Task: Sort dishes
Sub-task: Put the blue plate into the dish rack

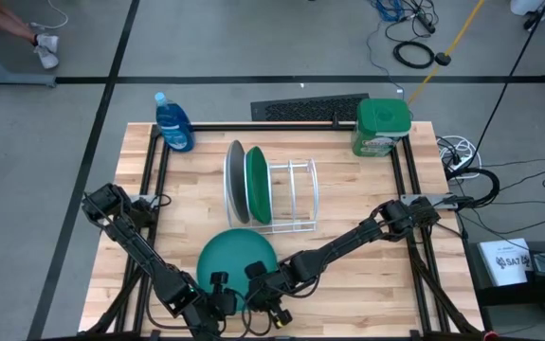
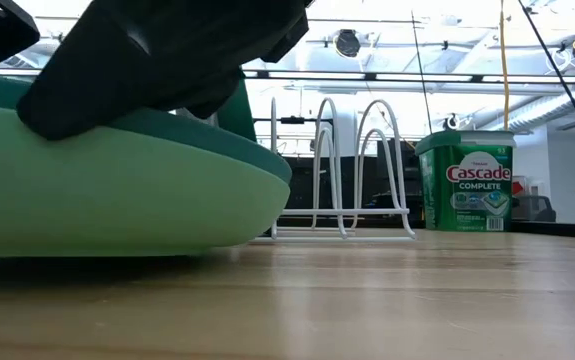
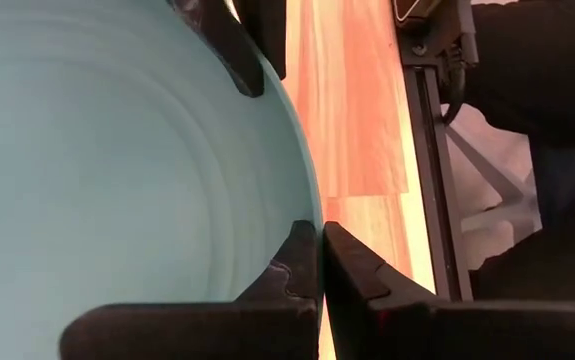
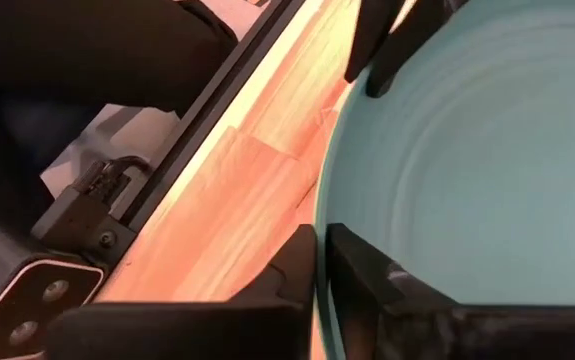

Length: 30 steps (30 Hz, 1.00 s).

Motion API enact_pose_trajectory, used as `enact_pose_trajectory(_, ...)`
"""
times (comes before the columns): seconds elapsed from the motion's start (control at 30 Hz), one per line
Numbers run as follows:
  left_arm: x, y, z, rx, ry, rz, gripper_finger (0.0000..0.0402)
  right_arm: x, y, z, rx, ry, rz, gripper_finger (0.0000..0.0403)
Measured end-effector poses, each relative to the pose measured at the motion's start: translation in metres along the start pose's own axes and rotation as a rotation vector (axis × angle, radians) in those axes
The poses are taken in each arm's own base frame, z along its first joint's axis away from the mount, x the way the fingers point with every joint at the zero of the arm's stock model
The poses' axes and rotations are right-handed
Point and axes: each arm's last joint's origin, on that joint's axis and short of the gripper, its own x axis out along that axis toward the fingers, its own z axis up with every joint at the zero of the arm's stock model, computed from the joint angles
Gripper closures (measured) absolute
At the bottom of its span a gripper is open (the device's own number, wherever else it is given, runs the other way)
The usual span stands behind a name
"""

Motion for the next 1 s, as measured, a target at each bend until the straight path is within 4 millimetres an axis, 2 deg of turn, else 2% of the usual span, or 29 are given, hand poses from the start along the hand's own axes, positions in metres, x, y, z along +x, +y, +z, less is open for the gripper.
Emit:
enact_pose_trajectory(0.07, 0.0, 0.0, 0.0, 0.001, 0.0, 0.001, 0.0402, 0.0, 0.0, 0.0, -0.028, -0.002, 0.004, 0.0394)
enact_pose_trajectory(0.3, 0.0, 0.0, 0.0, 0.0, -0.001, 0.001, 0.0397, 0.0, 0.0, 0.0, -0.06, -0.004, 0.008, 0.0399)
enact_pose_trajectory(0.6, 0.0, -0.001, 0.0, -0.003, -0.005, 0.0, 0.031, -0.001, 0.002, 0.004, -0.086, -0.037, 0.014, 0.0401)
enact_pose_trajectory(0.73, -0.005, -0.005, 0.006, -0.011, 0.008, -0.025, 0.0295, -0.009, 0.008, 0.015, -0.109, -0.074, 0.022, 0.0401)
enact_pose_trajectory(1.0, -0.023, -0.011, 0.023, -0.001, 0.048, -0.009, 0.0298, -0.026, 0.018, 0.04, -0.147, -0.155, 0.011, 0.0402)
